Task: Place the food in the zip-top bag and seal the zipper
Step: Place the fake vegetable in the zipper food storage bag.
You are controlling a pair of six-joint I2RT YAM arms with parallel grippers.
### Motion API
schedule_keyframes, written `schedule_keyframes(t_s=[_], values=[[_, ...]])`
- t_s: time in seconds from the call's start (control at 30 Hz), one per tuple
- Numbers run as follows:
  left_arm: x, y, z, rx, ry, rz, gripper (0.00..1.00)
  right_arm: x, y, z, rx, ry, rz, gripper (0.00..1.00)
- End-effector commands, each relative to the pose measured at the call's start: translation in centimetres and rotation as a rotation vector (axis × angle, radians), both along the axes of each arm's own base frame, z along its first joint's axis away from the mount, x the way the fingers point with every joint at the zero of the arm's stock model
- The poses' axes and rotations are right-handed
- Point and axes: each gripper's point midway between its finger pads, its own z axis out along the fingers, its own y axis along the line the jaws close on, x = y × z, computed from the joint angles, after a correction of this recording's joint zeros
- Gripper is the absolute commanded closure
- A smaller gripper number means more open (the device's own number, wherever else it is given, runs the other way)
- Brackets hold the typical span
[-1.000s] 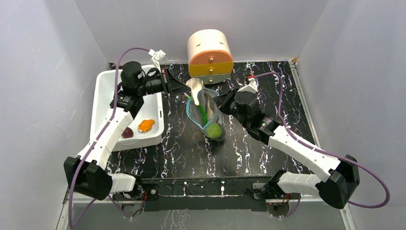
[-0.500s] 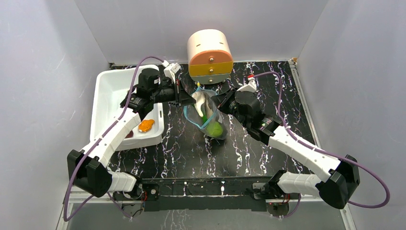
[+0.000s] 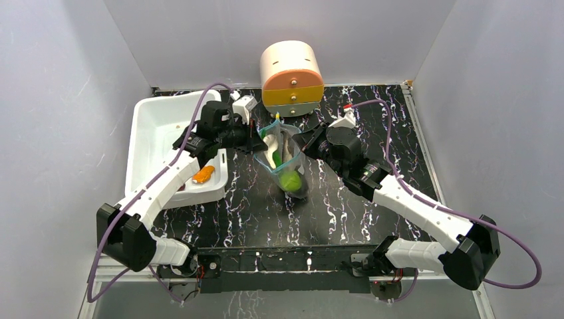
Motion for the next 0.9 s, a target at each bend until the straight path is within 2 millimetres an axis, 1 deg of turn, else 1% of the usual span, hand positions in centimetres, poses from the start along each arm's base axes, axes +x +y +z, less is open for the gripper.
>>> schedule_keyframes(t_s=[0.0,0.07,0.17,0.3,0.43,0.5,0.57,0.6,0.67,0.7,0.87], values=[[0.2,0.2,-2.3,0.079,-0.07,-0.06,1.0,-0.2,0.1,3.4,0.102,-0.08,0.005,1.0],[1.0,0.0,-3.8,0.11,-0.072,-0.062,1.0,-0.4,0.3,2.9,0.097,-0.074,0.017,1.0],[1.3,-0.9,-5.0,0.126,-0.051,-0.093,1.0,-0.6,0.5,2.0,0.096,-0.054,0.034,1.0],[1.4,-2.4,-5.5,0.111,-0.054,-0.133,1.0,-0.8,0.7,1.2,0.102,-0.041,0.043,1.0],[1.9,-2.9,-5.9,0.117,-0.063,-0.141,0.99,-0.9,0.6,1.1,0.109,-0.045,0.044,1.0],[2.2,-3.2,-5.6,0.108,-0.074,-0.141,0.91,-0.9,0.5,1.2,0.102,-0.052,0.042,1.0],[2.2,-3.5,-5.0,0.086,-0.075,-0.146,0.86,-0.9,0.2,1.3,0.095,-0.057,0.033,1.0],[2.1,-3.7,-4.5,0.071,-0.071,-0.15,0.81,-0.8,0.0,1.3,0.092,-0.06,0.022,1.0],[1.7,-3.9,-3.3,0.043,-0.073,-0.155,0.65,-0.8,-0.3,1.6,0.082,-0.072,0.014,1.0],[1.4,-3.9,-2.7,0.031,-0.075,-0.159,0.61,-0.7,-0.5,1.7,0.068,-0.08,0.006,1.0],[-0.5,-3.9,0.7,-0.044,-0.084,-0.179,0.45,-0.5,-1.6,2.2,0.025,-0.109,-0.03,1.0]])
